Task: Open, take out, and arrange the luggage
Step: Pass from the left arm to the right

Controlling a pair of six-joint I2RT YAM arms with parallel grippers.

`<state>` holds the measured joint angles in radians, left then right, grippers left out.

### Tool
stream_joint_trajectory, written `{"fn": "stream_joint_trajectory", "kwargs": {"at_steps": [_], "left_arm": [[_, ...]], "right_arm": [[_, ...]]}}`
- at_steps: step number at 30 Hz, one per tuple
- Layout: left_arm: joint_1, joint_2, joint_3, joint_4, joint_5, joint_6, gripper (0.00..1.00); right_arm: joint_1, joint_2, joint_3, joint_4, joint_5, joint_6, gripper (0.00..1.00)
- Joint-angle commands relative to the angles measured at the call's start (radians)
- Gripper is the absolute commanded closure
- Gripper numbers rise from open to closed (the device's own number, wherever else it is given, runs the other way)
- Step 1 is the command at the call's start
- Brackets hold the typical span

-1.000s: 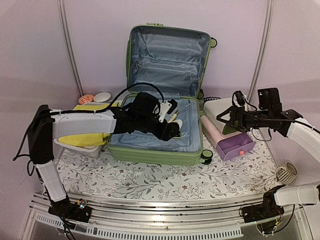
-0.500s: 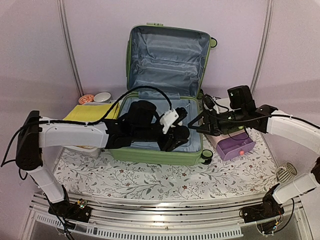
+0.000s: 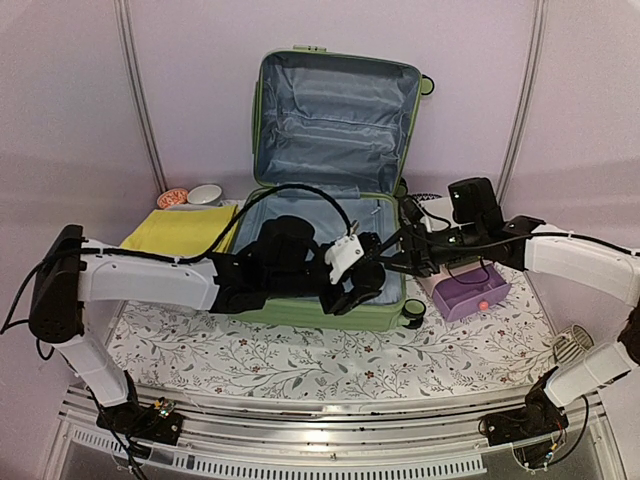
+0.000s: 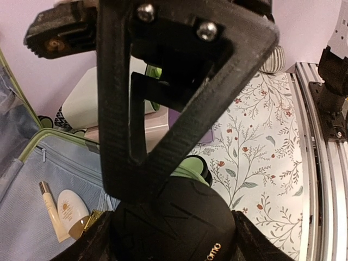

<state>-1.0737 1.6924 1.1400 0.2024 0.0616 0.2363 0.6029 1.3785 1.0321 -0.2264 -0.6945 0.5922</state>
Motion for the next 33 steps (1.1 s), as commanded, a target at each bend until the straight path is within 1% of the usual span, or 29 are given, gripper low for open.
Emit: {"fn": "stream_joint_trajectory", "kwargs": {"at_steps": [1, 5, 10, 11, 13, 14, 15, 17, 19, 20, 21, 23, 25, 30, 33], "left_arm": [[-0.021, -0.051, -0.018, 0.073, -0.025, 0.032, 0.37], [-0.023, -0.051, -0.023, 0.079, -0.035, 0.039, 0.36], [-0.024, -0.051, -0.025, 0.082, -0.039, 0.039, 0.36], [-0.023, -0.051, -0.025, 0.083, -0.04, 0.039, 0.36], [-0.024, -0.05, -0.026, 0.086, -0.039, 0.039, 0.36], [-0.024, -0.05, -0.028, 0.087, -0.041, 0.038, 0.35], [-0.024, -0.048, -0.029, 0.089, -0.044, 0.038, 0.34], [-0.026, -0.049, -0.029, 0.09, -0.056, 0.032, 0.26], [-0.027, -0.056, -0.036, 0.095, -0.08, 0.018, 0.14], [-0.031, -0.067, -0.046, 0.112, -0.102, 0.01, 0.04], [-0.033, -0.086, -0.075, 0.142, -0.115, 0.005, 0.02], [-0.034, -0.13, -0.13, 0.211, -0.115, -0.004, 0.02], [-0.033, -0.166, -0.163, 0.248, -0.106, -0.012, 0.02], [-0.021, -0.16, -0.133, 0.168, -0.093, -0.043, 0.02], [-0.009, -0.157, -0.119, 0.135, -0.082, -0.083, 0.03]], "right_arm": [[0.009, 0.02, -0.021, 0.021, -0.015, 0.011, 0.36], [0.016, 0.021, -0.031, 0.02, -0.024, 0.009, 0.41], [0.023, 0.011, -0.058, 0.058, -0.065, 0.024, 0.49], [0.023, 0.006, -0.068, 0.087, -0.082, 0.032, 0.53], [0.023, -0.001, -0.084, 0.116, -0.099, 0.051, 0.63], [0.023, -0.005, -0.089, 0.123, -0.1, 0.057, 0.68], [0.023, -0.009, -0.092, 0.127, -0.095, 0.064, 0.71], [0.022, -0.02, -0.093, 0.125, -0.072, 0.073, 0.73], [0.016, -0.034, -0.094, 0.115, -0.038, 0.078, 0.75], [0.008, -0.042, -0.097, 0.11, -0.024, 0.08, 0.76], [-0.007, -0.052, -0.104, 0.104, -0.01, 0.086, 0.76], [-0.054, -0.076, -0.126, 0.097, 0.015, 0.103, 0.71], [-0.099, -0.109, -0.152, 0.081, 0.062, 0.115, 0.71], [-0.232, -0.2, -0.214, 0.014, 0.193, 0.132, 0.74], [-0.298, -0.244, -0.243, -0.034, 0.3, 0.142, 0.74]]}}
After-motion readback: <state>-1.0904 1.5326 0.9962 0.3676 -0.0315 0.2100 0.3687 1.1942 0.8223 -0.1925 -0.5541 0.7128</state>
